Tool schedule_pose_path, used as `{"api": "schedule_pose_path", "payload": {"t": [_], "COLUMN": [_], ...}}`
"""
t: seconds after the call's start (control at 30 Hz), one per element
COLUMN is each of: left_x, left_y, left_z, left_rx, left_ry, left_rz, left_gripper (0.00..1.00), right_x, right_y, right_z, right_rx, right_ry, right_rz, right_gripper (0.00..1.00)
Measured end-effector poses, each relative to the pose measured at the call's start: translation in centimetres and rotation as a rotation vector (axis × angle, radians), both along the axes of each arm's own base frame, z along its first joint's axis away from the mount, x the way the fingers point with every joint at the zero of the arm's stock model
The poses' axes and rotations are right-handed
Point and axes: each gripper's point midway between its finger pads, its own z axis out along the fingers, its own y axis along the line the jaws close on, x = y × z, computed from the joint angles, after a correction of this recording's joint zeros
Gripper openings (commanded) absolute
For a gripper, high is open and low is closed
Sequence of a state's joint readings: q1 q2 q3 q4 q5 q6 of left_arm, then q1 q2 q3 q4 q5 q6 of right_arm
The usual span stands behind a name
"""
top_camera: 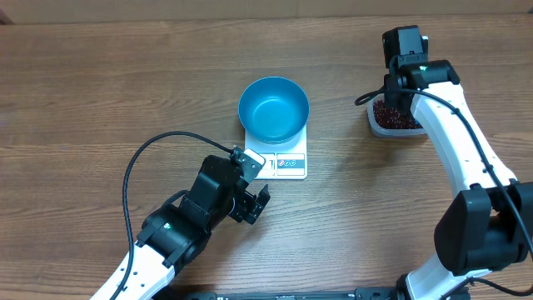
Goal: Scoop item into bowl and weigh 150g on scale
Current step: 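Lower the blue scoop with the right gripper into the red beans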
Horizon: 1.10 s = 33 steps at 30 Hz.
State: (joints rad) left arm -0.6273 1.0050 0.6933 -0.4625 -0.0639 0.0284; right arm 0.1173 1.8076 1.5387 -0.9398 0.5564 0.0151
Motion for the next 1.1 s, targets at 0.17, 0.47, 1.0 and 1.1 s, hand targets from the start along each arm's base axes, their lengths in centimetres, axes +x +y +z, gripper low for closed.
{"api": "schedule_pose_path", "payload": {"t": [0.17,0.47,1.0,1.1], "left_x": [0.0,0.0,0.0,0.0], "left_y": [0.0,0.0,0.0,0.0], "left_z": [0.0,0.0,0.0,0.0], "left_rx": [0.000,0.000,0.000,0.000], "left_ry": [0.000,0.000,0.000,0.000], "left_rz": [0.000,0.000,0.000,0.000], "left_gripper": [1.00,0.99,1.00,0.99], "right_x": [0.1,0.4,0.3,0.3], "right_y": [0.3,0.9,3.5,3.5], "right_z": [-0.8,-2.3,-3.8,-4.0], "right_rx": [0.021,0.058,0.224,0.275], "right_ry": [0.020,0.053,0.086,0.086], "right_rz": [0.014,0.032,0.092,0.092], "right_gripper": [0.04,0.04,0.04,0.04]}}
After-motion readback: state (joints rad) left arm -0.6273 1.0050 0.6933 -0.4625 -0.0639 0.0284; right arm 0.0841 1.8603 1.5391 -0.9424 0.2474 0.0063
